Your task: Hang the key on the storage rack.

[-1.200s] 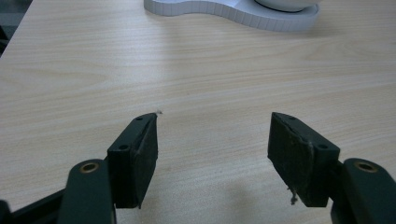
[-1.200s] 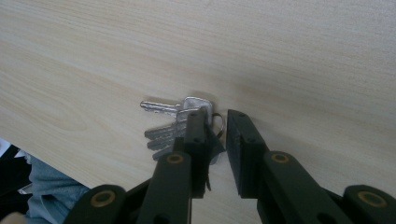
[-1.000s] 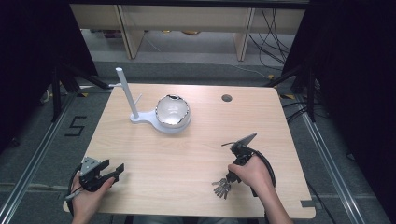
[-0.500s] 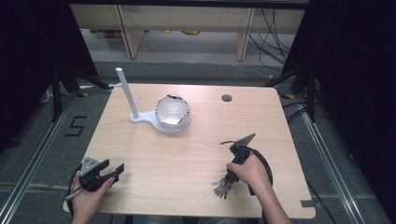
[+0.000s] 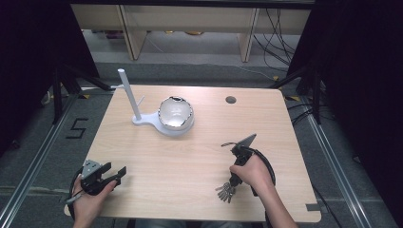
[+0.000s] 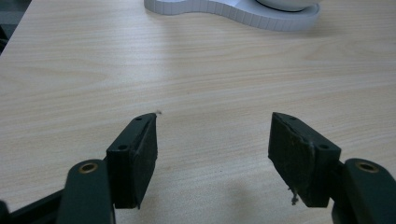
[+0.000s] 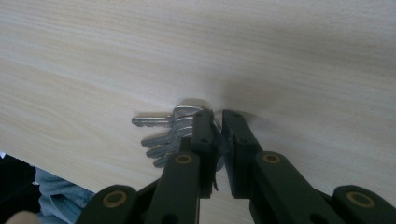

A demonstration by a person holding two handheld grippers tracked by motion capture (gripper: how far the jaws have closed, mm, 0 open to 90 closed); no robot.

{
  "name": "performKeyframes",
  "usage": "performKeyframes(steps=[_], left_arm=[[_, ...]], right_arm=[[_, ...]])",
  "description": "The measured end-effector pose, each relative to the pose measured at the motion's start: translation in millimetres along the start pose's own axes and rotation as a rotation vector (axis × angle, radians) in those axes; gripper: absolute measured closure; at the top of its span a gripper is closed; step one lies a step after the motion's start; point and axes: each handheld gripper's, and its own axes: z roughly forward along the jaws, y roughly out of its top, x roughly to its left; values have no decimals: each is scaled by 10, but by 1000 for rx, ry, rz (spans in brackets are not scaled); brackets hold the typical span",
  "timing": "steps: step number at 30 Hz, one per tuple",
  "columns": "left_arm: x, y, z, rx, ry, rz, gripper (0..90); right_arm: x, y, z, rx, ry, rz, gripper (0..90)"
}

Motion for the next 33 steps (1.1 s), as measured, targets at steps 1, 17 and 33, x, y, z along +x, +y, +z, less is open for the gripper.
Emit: performKeyframes(steps=[1, 17, 33], left_arm=[[0, 0, -1, 1, 1, 0, 324], [7, -1, -3, 1, -1, -6, 322], [4, -1, -3, 3, -1, -4, 322]], right_arm=[[15, 1, -1, 6, -7, 11, 832], [79, 22, 21, 26, 7, 8, 891], [229, -24, -234, -13, -45, -79, 894]])
